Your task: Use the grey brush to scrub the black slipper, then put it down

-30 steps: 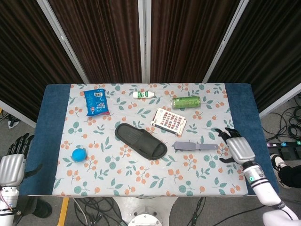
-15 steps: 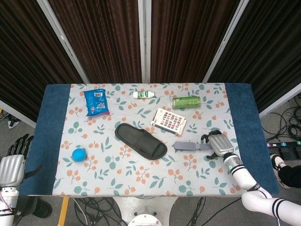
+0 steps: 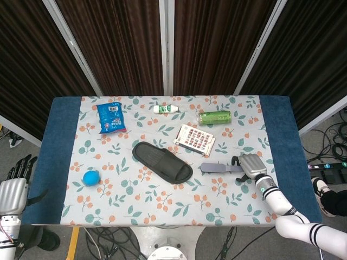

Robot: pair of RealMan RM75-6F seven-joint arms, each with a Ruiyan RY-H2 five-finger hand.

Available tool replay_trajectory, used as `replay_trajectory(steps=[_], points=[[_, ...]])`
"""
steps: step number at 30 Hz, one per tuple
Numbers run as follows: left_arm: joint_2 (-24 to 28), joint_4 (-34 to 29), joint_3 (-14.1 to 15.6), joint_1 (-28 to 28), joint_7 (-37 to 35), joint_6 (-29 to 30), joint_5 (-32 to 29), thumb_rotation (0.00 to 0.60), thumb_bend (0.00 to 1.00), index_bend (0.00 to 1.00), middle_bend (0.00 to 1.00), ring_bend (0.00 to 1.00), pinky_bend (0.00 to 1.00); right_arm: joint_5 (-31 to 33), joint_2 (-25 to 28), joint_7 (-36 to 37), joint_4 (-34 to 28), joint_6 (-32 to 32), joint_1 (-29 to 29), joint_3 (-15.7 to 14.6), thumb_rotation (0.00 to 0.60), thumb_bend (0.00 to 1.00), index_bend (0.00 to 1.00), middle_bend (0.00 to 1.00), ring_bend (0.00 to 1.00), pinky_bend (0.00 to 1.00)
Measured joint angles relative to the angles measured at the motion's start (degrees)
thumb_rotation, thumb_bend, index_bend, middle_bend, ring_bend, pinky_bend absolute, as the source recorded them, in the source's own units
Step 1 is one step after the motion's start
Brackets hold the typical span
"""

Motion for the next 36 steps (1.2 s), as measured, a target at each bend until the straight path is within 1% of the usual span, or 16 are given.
replay_trajectory(steps=[6,8,12,14,16,20,22,23,26,28,29,31,36], points=[[-0.3,0.6,-0.1,0.4,-0.5,0.3,-0.3,0.600,0.24,0.11,0.14,0.08,0.16,0.9,-0.4,0.7,0.6,-1.7,1.1,-0.2,0.600,0.08,0.49,0.56,0.51,0.57],[-0.4,0.9,-0.1,0.6,-0.8,0.5,-0.2,0.600,0.24,0.11,0.14,0.08,0.16,1.5,-0.5,0.6,0.7,-2.2,1.6,-0.3,0.600,0.08,0.51,0.59,0.55,0.64],[-0.6,1.2,0.0,0.9,-1.1,0.7,-0.4,0.600,0.24,0.11,0.14,0.08,0.16,2.7,-0.7,0.5,0.6,-3.1,2.4,-0.3,0.600,0.10,0.56,0.65,0.62,0.73],[-0.7,1.3,0.0,1.0,-1.3,0.9,-0.4,0.600,0.24,0.11,0.14,0.08,0.16,3.3,-0.7,-0.1,0.6,-3.4,3.0,-0.3,0.600,0.12,0.61,0.69,0.67,0.79],[-0.8,1.3,-0.1,1.1,-1.4,1.0,-0.5,0.600,0.24,0.11,0.14,0.08,0.16,3.7,-0.8,-0.8,0.6,-3.5,3.4,-0.4,0.600,0.14,0.65,0.73,0.71,0.83],[-1.0,1.5,-0.2,1.2,-1.6,1.1,-0.6,0.600,0.23,0.11,0.14,0.08,0.16,5.6,-1.1,-3.1,0.6,-3.5,4.6,-0.6,0.600,0.21,0.75,0.80,0.78,0.91],[-1.1,1.7,-0.3,1.2,-1.8,1.0,-0.6,0.600,0.22,0.11,0.14,0.08,0.16,6.6,-1.3,-4.3,0.6,-3.4,5.2,-0.8,0.600,0.27,0.80,0.82,0.81,0.94],[-1.1,1.7,-0.4,1.2,-1.8,1.0,-0.7,0.600,0.21,0.11,0.14,0.08,0.16,7.2,-1.4,-5.2,0.6,-3.3,5.5,-0.9,0.600,0.32,0.85,0.85,0.84,0.97],[-1.3,1.8,-0.6,1.1,-2.0,1.1,-0.7,0.600,0.20,0.11,0.14,0.08,0.16,8.0,-1.8,-6.9,0.8,-2.5,6.2,-1.2,0.600,0.42,0.95,0.90,0.91,1.00],[-1.4,2.0,-0.8,0.9,-2.0,1.2,-0.4,0.600,0.19,0.11,0.14,0.08,0.16,7.9,-2.2,-7.2,1.0,-1.5,6.3,-1.4,0.600,0.46,1.00,0.94,0.96,1.00],[-1.4,2.1,-0.8,0.9,-2.0,1.2,-0.3,0.600,0.19,0.11,0.14,0.08,0.16,7.7,-2.4,-7.2,1.2,-1.0,6.2,-1.4,0.600,0.47,1.00,0.96,0.99,1.00],[-1.4,2.4,-0.9,0.6,-2.0,1.2,0.1,0.600,0.19,0.11,0.14,0.08,0.16,6.9,-2.7,-6.7,1.8,-0.7,6.2,-1.6,0.600,0.48,1.00,0.98,1.00,1.00],[-1.4,2.8,-1.0,-0.3,-2.1,0.7,1.0,0.600,0.19,0.11,0.14,0.08,0.16,2.6,-3.3,-2.9,3.4,-0.2,5.6,-1.9,0.600,0.48,1.00,1.00,1.00,1.00]])
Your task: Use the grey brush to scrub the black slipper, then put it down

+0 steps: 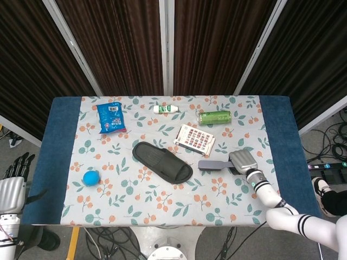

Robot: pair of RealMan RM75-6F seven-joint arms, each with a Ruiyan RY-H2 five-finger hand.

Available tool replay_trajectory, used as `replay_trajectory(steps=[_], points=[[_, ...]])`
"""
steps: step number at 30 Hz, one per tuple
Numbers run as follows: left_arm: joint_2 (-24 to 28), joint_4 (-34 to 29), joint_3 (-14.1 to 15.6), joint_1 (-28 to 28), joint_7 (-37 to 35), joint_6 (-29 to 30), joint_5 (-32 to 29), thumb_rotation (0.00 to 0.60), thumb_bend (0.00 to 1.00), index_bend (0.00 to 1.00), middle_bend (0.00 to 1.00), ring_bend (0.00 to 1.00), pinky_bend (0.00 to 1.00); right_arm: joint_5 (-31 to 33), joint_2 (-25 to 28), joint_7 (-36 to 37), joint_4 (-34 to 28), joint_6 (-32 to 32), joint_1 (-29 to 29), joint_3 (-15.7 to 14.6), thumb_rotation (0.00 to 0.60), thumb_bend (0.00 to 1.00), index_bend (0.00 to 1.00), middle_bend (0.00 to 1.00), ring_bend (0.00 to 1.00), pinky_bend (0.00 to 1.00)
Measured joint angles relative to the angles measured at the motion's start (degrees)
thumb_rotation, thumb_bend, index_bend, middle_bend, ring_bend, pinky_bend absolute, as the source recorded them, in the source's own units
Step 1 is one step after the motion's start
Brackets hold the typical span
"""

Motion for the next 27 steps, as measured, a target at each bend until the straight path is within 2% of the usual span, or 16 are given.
replay_trajectory(steps=[7,12,20,27], points=[[1.4,-0.1,-0.6,-3.5,-2.1,-2.0,3.3,0.600,0.19,0.12,0.14,0.08,0.16,-10.2,0.6,10.3,1.4,5.2,-2.0,-0.1,0.600,0.46,1.00,1.00,1.00,1.00],[3.0,-0.8,-1.2,-8.7,-4.6,-5.7,7.2,0.600,0.19,0.12,0.14,0.08,0.16,-17.5,5.3,16.6,-1.0,12.7,-3.2,0.3,0.600,0.45,1.00,1.00,1.00,1.00],[3.1,0.1,-2.6,-22.7,-12.4,-18.6,12.7,0.600,0.20,0.11,0.14,0.08,0.16,-19.7,14.8,15.4,-11.7,15.2,-2.8,2.8,0.600,0.44,1.00,1.00,1.00,1.00],[-2.8,7.2,-2.4,-36.1,-17.3,-33.7,14.7,0.600,0.20,0.12,0.13,0.08,0.16,-17.0,16.2,9.6,-15.6,12.8,-0.7,4.5,0.600,0.44,1.00,1.00,1.00,1.00]])
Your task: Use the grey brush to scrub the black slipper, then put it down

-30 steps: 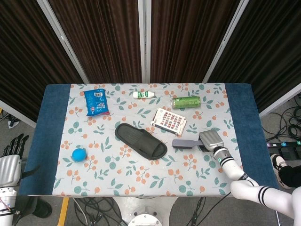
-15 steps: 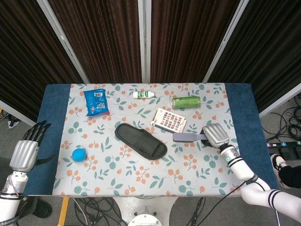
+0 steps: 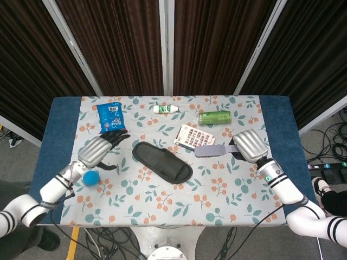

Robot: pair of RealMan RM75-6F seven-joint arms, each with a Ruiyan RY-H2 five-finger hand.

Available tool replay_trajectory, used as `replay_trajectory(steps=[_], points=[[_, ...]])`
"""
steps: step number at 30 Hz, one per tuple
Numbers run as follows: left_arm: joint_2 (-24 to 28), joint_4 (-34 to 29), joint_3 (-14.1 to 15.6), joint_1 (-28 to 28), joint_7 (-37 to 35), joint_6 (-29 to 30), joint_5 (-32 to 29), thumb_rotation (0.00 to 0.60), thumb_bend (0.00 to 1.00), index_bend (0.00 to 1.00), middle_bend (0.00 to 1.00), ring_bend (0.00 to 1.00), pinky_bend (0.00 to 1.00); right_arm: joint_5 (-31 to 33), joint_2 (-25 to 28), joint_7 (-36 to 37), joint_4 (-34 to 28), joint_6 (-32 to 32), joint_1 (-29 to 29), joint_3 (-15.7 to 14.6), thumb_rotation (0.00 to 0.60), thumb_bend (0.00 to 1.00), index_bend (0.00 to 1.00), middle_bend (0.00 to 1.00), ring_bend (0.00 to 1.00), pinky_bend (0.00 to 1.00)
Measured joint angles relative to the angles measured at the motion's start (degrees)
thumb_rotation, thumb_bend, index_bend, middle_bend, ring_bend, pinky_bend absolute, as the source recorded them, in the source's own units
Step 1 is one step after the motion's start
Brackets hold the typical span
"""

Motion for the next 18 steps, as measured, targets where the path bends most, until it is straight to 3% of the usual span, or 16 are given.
replay_trajectory(steps=[7,18], points=[[-8.9,9.5,0.7,-8.6,1.7,-8.8,-0.8,0.600,0.20,0.11,0.10,0.07,0.16,3.5,-1.1,-4.0,-0.7,-2.0,1.6,0.6,0.600,0.44,1.00,1.00,1.00,1.00],[-16.0,17.7,1.1,-15.4,5.4,-17.6,-5.5,0.600,0.20,0.11,0.10,0.07,0.16,5.1,-3.2,-4.9,1.3,-3.2,2.6,0.5,0.600,0.44,1.00,1.00,1.00,1.00]])
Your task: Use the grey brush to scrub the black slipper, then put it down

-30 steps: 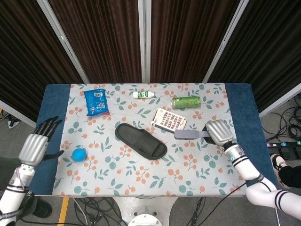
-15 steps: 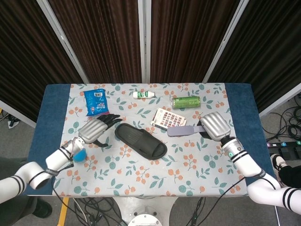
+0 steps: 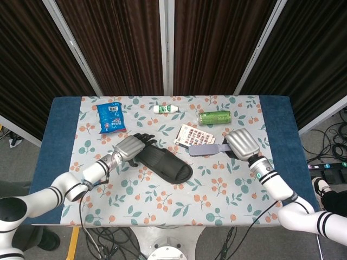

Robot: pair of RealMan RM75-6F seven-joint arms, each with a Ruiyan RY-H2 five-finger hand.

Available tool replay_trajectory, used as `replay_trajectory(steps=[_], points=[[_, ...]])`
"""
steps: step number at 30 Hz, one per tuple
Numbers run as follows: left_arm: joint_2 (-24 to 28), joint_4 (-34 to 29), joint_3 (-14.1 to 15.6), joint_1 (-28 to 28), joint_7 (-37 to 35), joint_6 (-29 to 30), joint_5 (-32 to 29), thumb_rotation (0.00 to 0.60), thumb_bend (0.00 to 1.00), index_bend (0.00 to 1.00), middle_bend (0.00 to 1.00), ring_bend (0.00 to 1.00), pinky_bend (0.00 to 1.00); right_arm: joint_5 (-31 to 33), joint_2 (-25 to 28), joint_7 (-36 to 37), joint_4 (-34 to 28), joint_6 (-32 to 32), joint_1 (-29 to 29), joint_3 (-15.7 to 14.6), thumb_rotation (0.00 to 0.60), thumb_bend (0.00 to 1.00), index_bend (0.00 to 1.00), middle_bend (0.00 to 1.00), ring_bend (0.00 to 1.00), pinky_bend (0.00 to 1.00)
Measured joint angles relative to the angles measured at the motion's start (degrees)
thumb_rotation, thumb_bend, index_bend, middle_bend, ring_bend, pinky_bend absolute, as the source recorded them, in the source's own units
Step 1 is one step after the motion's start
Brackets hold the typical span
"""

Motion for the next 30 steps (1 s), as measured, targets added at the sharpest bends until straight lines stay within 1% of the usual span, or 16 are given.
replay_trajectory(steps=[4,6,8,10,13,16,18,24,30], points=[[-2.5,3.2,0.4,-2.2,1.3,-2.4,-1.3,0.600,0.21,0.11,0.11,0.07,0.16,0.3,-1.0,-0.2,0.9,-0.5,0.2,-0.4,0.600,0.44,1.00,1.00,1.00,1.00],[-3.1,4.1,0.5,-3.0,1.6,-3.7,-1.8,0.600,0.23,0.14,0.14,0.07,0.16,0.3,-1.8,-0.2,1.5,-0.9,0.3,-0.8,0.600,0.44,1.00,1.00,1.00,1.00],[-3.8,4.8,0.6,-3.8,1.9,-5.2,-2.8,0.600,0.25,0.19,0.19,0.08,0.16,0.2,-2.5,-0.1,2.0,-1.1,0.4,-1.0,0.600,0.44,1.00,1.00,1.00,1.00],[-4.5,5.5,0.8,-4.5,2.3,-6.1,-3.7,0.600,0.26,0.26,0.25,0.11,0.16,0.2,-3.1,0.1,2.6,-1.3,0.5,-1.2,0.600,0.44,1.00,1.00,1.00,1.00],[-5.0,5.8,1.2,-4.7,2.9,-6.0,-4.3,0.600,0.27,0.35,0.35,0.19,0.20,0.0,-4.1,0.2,3.5,-1.6,0.7,-1.6,0.600,0.44,1.00,1.00,1.00,1.00],[-5.4,6.1,1.4,-4.4,3.1,-5.0,-4.9,0.600,0.27,0.39,0.41,0.24,0.23,-0.3,-5.1,0.0,4.4,-1.8,1.0,-1.8,0.600,0.44,1.00,1.00,1.00,1.00],[-5.6,6.2,1.4,-4.2,3.2,-4.2,-5.2,0.600,0.27,0.40,0.42,0.25,0.23,-0.5,-6.0,-0.3,5.0,-1.9,1.2,-2.0,0.600,0.44,1.00,1.00,1.00,1.00],[-5.8,6.2,1.7,-3.7,4.2,-2.6,-6.1,0.600,0.27,0.40,0.42,0.25,0.24,-1.0,-10.3,-1.5,7.7,-2.4,2.4,-2.2,0.600,0.44,1.00,1.00,1.00,1.00],[-5.4,5.1,1.9,-3.7,5.0,-2.1,-6.8,0.600,0.27,0.40,0.42,0.25,0.24,-1.6,-17.6,-4.1,14.3,-1.5,4.1,-1.7,0.600,0.44,1.00,1.00,1.00,1.00]])
